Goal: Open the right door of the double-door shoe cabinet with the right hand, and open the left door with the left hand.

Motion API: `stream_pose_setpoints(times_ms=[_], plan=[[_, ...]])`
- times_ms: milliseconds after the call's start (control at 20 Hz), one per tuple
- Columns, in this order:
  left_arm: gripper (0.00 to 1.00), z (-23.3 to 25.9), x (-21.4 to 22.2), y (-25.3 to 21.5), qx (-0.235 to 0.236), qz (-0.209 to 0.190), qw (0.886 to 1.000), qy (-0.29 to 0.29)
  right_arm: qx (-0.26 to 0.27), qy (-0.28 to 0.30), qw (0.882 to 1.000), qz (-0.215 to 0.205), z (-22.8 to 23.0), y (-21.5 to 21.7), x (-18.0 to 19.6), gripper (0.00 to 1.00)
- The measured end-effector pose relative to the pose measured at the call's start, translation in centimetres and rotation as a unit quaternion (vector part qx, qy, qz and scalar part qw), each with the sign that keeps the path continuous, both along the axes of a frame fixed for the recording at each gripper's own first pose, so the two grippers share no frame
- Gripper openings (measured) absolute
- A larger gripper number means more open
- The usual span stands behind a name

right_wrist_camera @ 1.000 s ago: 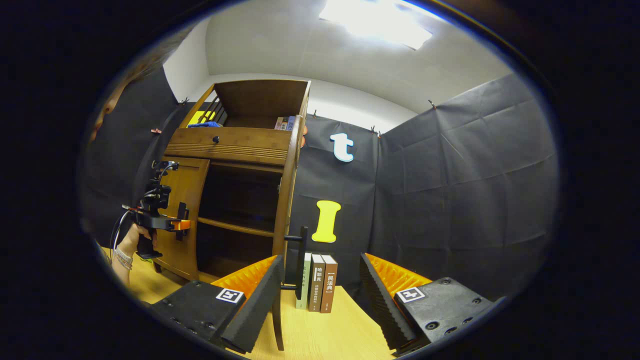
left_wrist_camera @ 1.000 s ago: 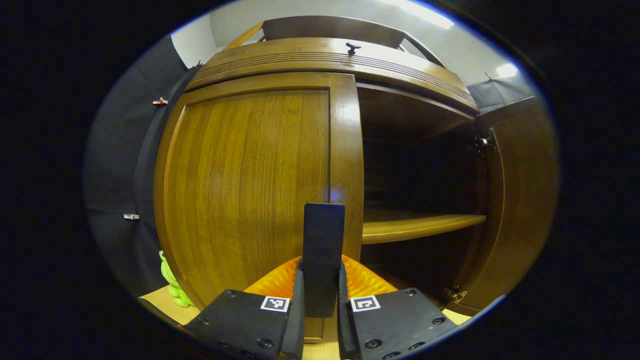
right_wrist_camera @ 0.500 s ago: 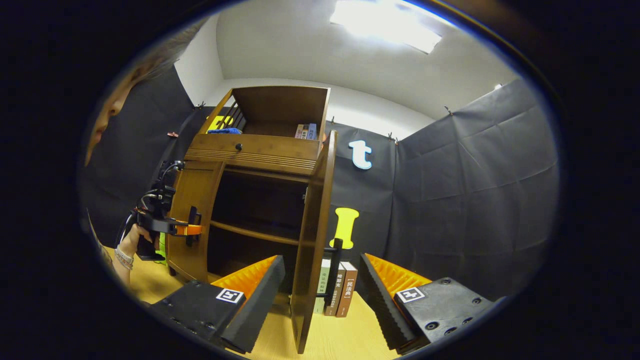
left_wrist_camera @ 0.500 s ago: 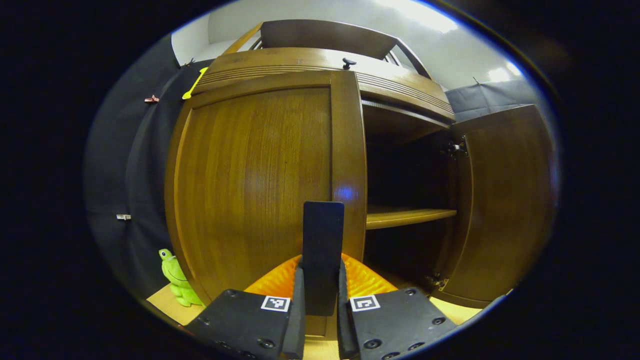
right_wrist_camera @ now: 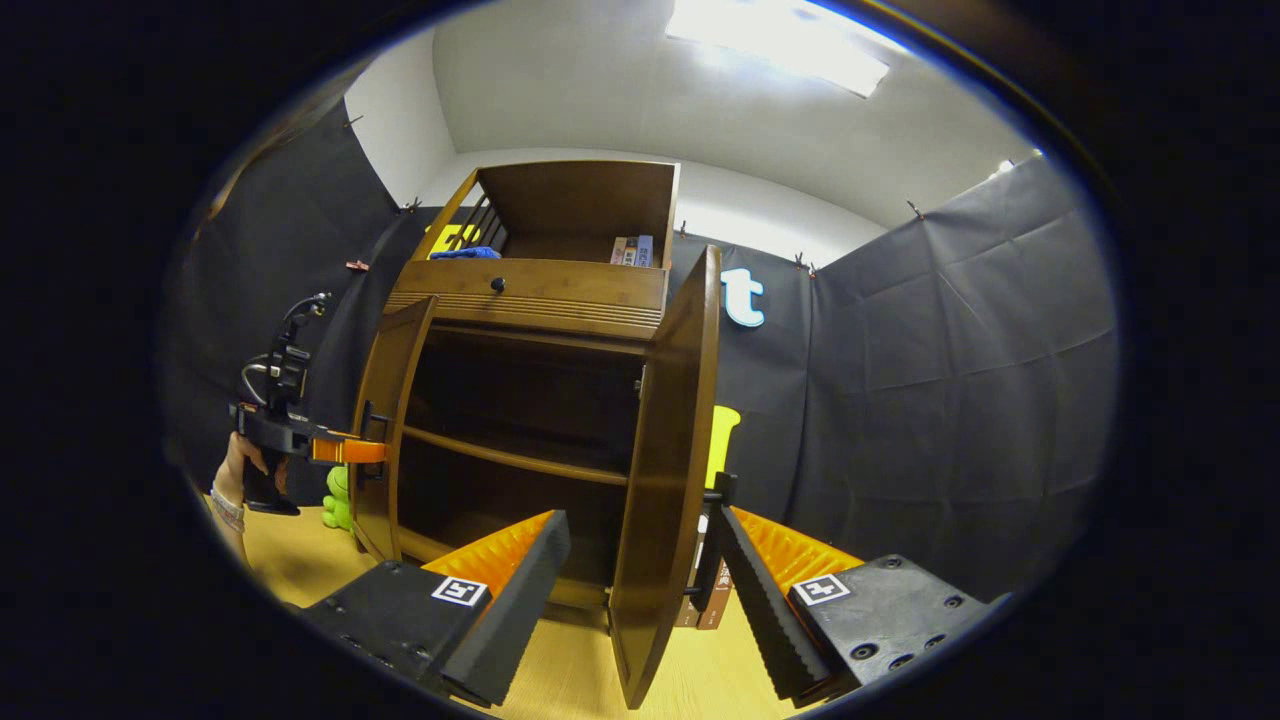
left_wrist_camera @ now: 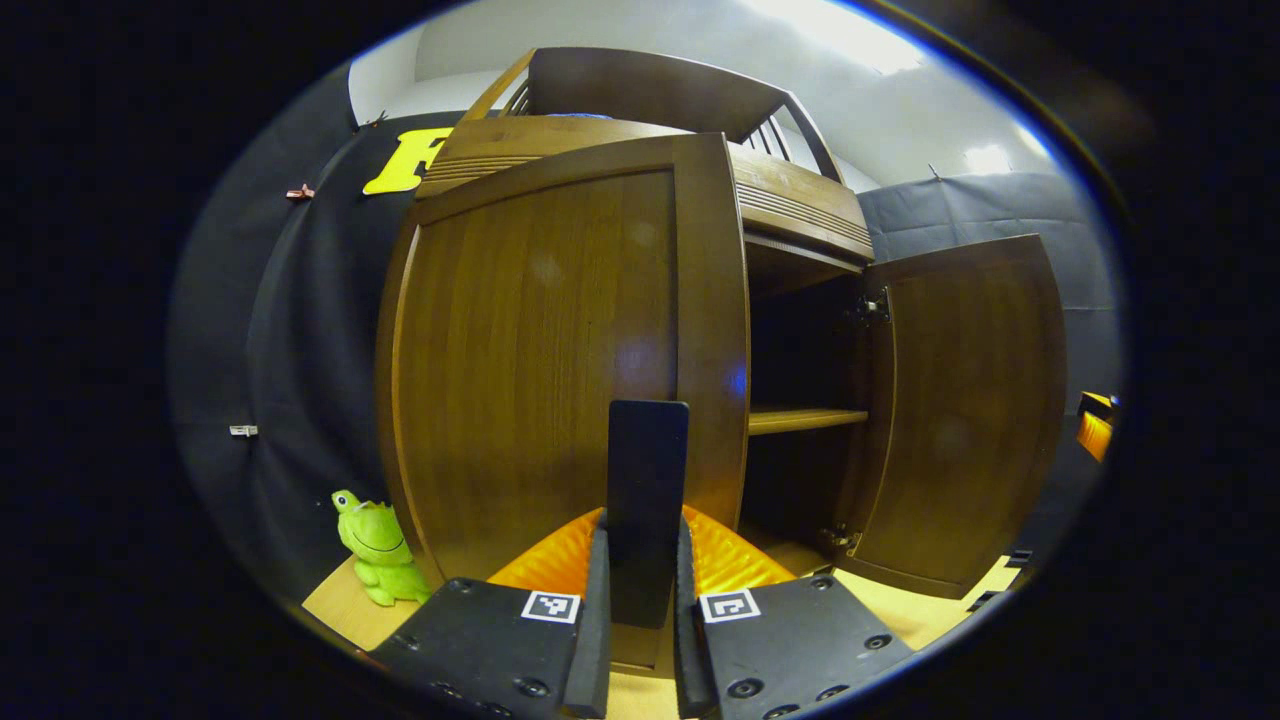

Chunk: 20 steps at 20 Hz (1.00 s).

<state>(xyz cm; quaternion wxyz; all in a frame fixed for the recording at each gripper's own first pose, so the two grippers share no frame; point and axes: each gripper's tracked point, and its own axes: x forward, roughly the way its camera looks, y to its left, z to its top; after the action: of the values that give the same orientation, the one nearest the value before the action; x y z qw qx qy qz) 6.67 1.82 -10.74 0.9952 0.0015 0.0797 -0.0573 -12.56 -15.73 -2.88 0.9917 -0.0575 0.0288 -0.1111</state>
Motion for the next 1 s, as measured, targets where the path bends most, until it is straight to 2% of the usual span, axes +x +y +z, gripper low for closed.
stream_pose_setpoints(times_ms=[450,1000], plan=[[0.3,0.8,-4.7,3.1,-0.004,0.005,1.0,0.003,0.016,0.006,0.999,0.036,-0.5,3.8,1.4,0.95],[0.27,1.5,-9.6,8.8,0.008,0.055,0.998,0.007,0.022,0.021,0.995,0.1,-2.1,9.7,3.5,0.95]])
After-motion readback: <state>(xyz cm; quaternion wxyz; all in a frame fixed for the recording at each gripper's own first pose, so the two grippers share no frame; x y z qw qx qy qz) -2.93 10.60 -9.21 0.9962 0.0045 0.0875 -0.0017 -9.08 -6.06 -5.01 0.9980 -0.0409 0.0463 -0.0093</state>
